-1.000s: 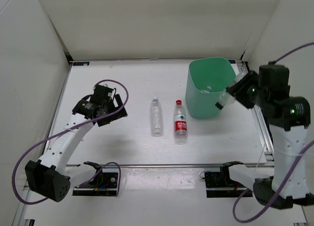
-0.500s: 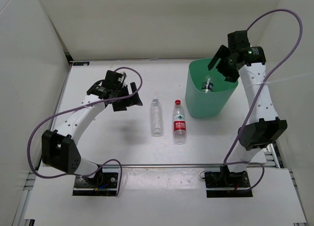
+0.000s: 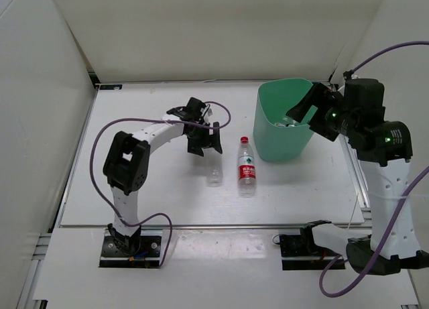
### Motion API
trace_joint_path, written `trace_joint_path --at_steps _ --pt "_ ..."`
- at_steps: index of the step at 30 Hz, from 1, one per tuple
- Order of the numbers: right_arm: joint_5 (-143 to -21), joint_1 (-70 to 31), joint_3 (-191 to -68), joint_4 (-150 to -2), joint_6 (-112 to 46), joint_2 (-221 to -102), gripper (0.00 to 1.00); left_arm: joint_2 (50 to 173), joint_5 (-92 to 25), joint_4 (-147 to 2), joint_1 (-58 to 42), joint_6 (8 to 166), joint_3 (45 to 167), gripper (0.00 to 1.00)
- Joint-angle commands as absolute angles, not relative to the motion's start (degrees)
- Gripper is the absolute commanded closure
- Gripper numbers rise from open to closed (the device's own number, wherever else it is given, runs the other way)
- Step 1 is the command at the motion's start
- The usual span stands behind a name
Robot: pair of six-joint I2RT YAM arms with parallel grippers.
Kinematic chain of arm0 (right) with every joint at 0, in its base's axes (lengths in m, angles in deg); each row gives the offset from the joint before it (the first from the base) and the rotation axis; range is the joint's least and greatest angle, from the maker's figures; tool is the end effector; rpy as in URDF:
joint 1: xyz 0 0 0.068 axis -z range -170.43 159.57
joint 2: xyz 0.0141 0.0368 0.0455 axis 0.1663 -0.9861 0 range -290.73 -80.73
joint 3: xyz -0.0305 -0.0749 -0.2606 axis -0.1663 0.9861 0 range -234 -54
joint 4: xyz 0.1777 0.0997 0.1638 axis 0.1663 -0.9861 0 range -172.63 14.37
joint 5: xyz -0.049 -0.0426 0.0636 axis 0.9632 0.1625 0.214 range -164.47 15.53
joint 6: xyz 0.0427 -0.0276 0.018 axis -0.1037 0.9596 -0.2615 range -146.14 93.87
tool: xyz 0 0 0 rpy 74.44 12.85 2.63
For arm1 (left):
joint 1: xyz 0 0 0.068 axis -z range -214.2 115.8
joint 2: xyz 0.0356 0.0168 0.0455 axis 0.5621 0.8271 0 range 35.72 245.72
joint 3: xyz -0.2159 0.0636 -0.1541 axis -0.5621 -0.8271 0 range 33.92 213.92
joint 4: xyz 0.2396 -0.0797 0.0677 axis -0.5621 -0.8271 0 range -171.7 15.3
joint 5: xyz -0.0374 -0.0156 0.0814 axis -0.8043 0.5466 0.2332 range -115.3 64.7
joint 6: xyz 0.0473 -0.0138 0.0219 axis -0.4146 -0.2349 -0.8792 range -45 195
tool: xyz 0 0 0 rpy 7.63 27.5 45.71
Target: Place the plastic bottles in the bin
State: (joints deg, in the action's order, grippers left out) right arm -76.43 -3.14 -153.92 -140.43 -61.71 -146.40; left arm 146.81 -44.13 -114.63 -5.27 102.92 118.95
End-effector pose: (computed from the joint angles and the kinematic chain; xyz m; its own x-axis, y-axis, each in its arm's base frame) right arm 0.1698 0.0396 0.4859 -0.5480 0.4725 -0.6903 0.0862 0.8527 0.5153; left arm 0.3492 -0.2062 0.2078 -0.9746 0.0324 -0.2216 0.1319 0.8826 -0.4512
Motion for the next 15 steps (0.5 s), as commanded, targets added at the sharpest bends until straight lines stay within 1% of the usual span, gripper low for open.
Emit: trace_joint_path --at_steps 1,2,3,5,6,7,9,11,12,14,15 --pt "-79.0 -2.9 -155.3 -142.4 -59.7 -147.2 0.06 149.9 -43.8 -114.4 -3.6 101.6 121.5 0.09" --pt "-79.0 -2.9 -155.3 -142.4 -59.7 -147.2 0.06 150.6 -43.8 -114.4 -3.6 102.2 121.5 0.1" --pt "-79.0 -2.9 -155.9 -142.4 -59.1 -146.7 0.05 151.2 -43.8 -114.4 -3.6 102.2 121.5 0.16" --pt "-79.5 -2.9 -156.5 -143.0 -59.1 -146.6 0.05 152.0 -43.1 -114.4 -3.6 102.2 121.5 0.24" --pt "-79.5 -2.9 -156.5 -143.5 -58.5 -146.6 0.05 152.0 -43.1 -114.4 -3.6 102.2 121.5 0.29" --pt "-79.5 -2.9 -157.1 -143.5 -58.0 -146.6 0.05 152.0 -42.4 -114.4 -3.6 102.8 121.5 0.43" --pt "-78.8 -2.9 -157.8 -145.2 -58.0 -146.6 0.05 150.8 -40.2 -114.4 -3.6 103.5 124.3 0.55" --pt "-77.0 -2.9 -158.6 -146.0 -58.0 -146.6 0.05 148.8 -37.8 -116.0 -3.6 105.2 127.6 0.62" --pt "-75.7 -2.9 -158.6 -146.6 -58.0 -145.9 0.05 146.3 -34.7 -116.7 -3.1 105.8 131.8 0.63" --pt "-72.4 -2.9 -156.8 -146.6 -60.4 -144.2 0.0 143.9 -31.6 -116.7 -2.6 107.8 137.0 0.64" --pt "-70.4 -2.9 -154.3 -146.0 -60.4 -142.8 0.0 143.1 -29.0 -116.7 -2.6 108.3 143.5 0.69"
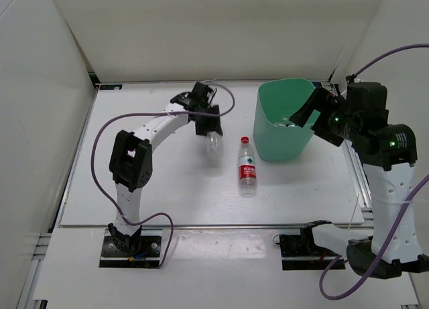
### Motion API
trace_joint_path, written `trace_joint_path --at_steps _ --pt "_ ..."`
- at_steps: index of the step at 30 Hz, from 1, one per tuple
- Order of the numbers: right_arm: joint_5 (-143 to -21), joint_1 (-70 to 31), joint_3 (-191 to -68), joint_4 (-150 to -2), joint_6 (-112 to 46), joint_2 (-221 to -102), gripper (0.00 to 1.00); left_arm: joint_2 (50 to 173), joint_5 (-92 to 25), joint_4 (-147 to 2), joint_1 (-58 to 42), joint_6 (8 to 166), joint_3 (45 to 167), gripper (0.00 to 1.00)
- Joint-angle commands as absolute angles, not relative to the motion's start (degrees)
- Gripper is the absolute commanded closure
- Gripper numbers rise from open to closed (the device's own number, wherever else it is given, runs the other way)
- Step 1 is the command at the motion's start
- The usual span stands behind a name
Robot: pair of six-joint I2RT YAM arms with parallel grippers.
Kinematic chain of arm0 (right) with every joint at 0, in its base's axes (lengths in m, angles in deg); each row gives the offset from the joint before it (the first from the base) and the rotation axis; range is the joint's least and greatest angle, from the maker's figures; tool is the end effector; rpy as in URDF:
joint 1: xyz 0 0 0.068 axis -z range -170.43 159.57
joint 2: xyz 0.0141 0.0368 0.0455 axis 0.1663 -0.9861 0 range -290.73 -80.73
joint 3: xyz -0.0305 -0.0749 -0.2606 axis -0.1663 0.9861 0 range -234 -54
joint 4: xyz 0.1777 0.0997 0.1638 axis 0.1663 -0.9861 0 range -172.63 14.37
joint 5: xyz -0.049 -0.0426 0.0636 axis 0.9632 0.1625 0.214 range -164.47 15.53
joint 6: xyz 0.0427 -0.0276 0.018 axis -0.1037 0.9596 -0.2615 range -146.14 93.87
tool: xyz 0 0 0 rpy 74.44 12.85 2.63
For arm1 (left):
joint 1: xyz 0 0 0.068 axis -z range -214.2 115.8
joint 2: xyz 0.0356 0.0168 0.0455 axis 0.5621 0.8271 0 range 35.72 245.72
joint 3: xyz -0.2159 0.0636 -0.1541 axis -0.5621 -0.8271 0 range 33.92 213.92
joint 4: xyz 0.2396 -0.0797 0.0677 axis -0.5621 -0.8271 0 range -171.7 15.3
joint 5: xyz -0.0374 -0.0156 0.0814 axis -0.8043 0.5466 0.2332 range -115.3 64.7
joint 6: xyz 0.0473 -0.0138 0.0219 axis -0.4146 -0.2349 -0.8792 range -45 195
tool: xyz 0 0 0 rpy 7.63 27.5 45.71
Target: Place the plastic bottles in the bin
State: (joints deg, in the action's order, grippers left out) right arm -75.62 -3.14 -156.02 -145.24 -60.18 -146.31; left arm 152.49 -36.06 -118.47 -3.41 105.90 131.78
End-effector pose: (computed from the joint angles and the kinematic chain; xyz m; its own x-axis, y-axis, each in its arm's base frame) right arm 0.1598 0.0369 0.4878 -0.5746 0.4443 -0.6874 0.1029 0.8724 0.4778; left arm 0.3747 -0.2311 0.2298 -0.9509 -0.0206 -0.3088 0.1029 0.9200 -0.3782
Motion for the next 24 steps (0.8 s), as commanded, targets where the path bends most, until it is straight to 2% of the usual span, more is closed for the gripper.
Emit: trace_joint_path --at_steps 1,3,5,7,9,10,12,16,20,21,22,23,24 --pt "-70.4 -2.9 -153.4 -145.9 -60.4 -142.8 0.0 143.1 -28.2 -116.7 -2.6 108.3 147.4 0.7" --pt "-70.4 -2.9 -152.9 -145.9 -60.9 -142.2 0.0 144.9 -28.2 -116.7 -2.0 108.3 159.3 0.7" --pt "-69.3 -2.9 -152.4 -146.6 -61.6 -142.2 0.0 147.0 -29.9 -115.5 -2.0 108.8 165.8 0.7" --pt "-68.7 -2.4 -152.4 -146.6 -62.8 -141.5 0.0 149.6 -38.5 -107.4 -2.0 108.8 169.0 0.68" --pt "-66.5 -2.4 -151.6 -146.6 -63.4 -140.9 0.0 152.9 -45.2 -101.2 -0.3 107.1 172.0 0.65" --pt "-65.9 -2.4 -151.1 -146.6 -63.4 -140.2 0.0 158.3 -47.2 -100.3 0.5 106.0 179.3 0.62" --pt "-65.1 -2.4 -151.1 -146.6 -63.4 -139.4 0.0 163.0 -48.0 -98.4 1.8 105.2 185.2 0.55" --pt "-64.3 -1.9 -150.0 -146.1 -62.9 -137.4 0.0 164.3 -44.3 -88.9 4.9 107.4 178.8 0.53" --pt "-65.7 -1.9 -148.0 -145.6 -61.8 -136.2 0.0 170.0 -44.3 -86.9 6.1 110.9 183.8 0.48" --pt "-66.2 -1.9 -147.3 -145.0 -61.8 -135.7 0.0 170.0 -43.4 -86.9 6.7 111.5 182.6 0.42" --pt "-66.2 -1.9 -146.6 -145.0 -61.3 -135.7 0.0 169.3 -42.9 -86.4 6.7 111.5 181.8 0.27" --pt "-66.9 -1.9 -145.5 -144.5 -61.3 -134.9 0.0 167.8 -41.6 -86.4 7.3 110.1 181.1 0.0" --pt "-67.4 -1.9 -145.0 -143.9 -60.7 -134.9 0.0 166.7 -41.0 -86.4 7.3 110.1 180.5 0.0"
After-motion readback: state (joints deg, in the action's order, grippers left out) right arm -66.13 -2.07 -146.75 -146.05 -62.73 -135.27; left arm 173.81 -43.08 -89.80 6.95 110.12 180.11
